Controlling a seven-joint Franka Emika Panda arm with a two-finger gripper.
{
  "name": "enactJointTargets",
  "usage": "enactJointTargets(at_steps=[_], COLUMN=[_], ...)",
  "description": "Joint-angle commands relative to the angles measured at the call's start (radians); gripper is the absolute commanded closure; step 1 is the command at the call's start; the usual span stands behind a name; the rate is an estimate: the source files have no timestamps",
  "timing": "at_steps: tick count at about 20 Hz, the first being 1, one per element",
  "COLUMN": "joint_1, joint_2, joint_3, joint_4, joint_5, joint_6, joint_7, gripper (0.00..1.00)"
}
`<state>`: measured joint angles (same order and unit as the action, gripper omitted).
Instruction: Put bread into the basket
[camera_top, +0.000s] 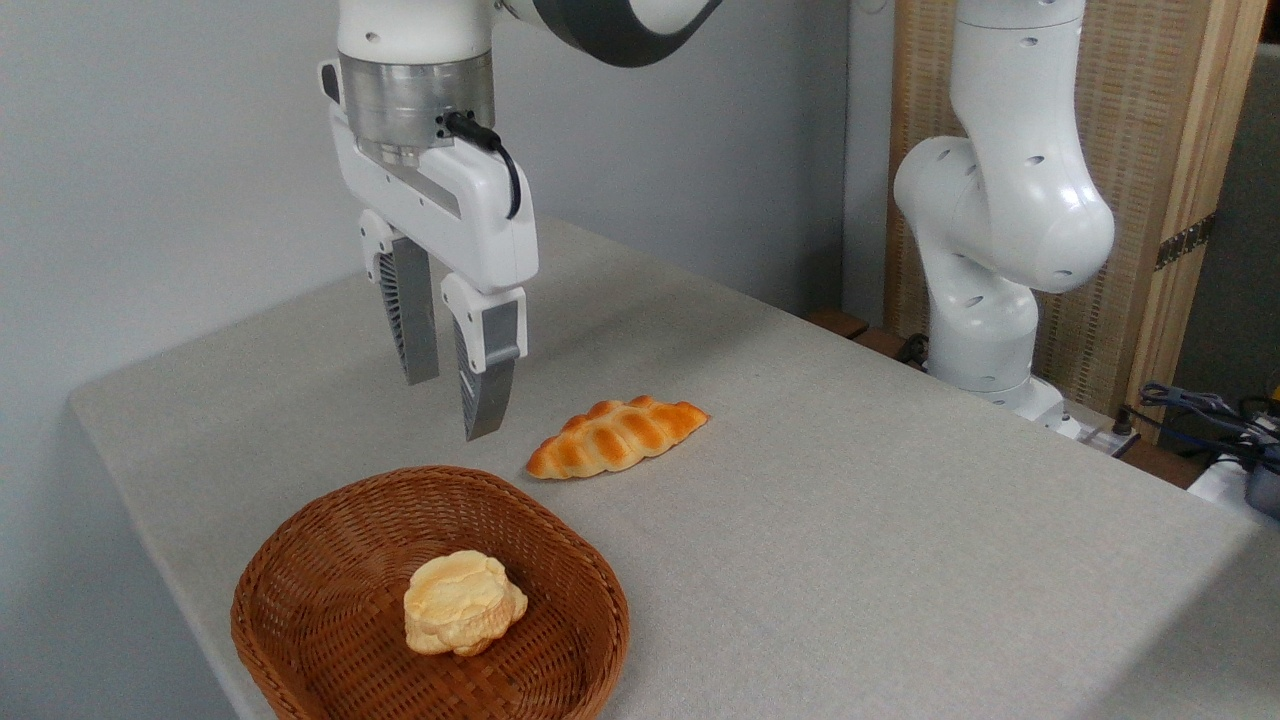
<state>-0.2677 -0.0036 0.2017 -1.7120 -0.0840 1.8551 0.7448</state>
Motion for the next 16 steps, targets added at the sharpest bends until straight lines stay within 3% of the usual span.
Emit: enactJointTargets(at_steps=[1, 16], joint_1=[-0.002, -0.004], joint_2=[-0.004, 0.011], joint_3=[0.004, -0.002], joint_4=[0.017, 0.017], joint_5=[-0.013, -0.013], joint_6=[-0.022, -0.022], joint_7=[-0.012, -0.004], gripper=[0.00, 0.00])
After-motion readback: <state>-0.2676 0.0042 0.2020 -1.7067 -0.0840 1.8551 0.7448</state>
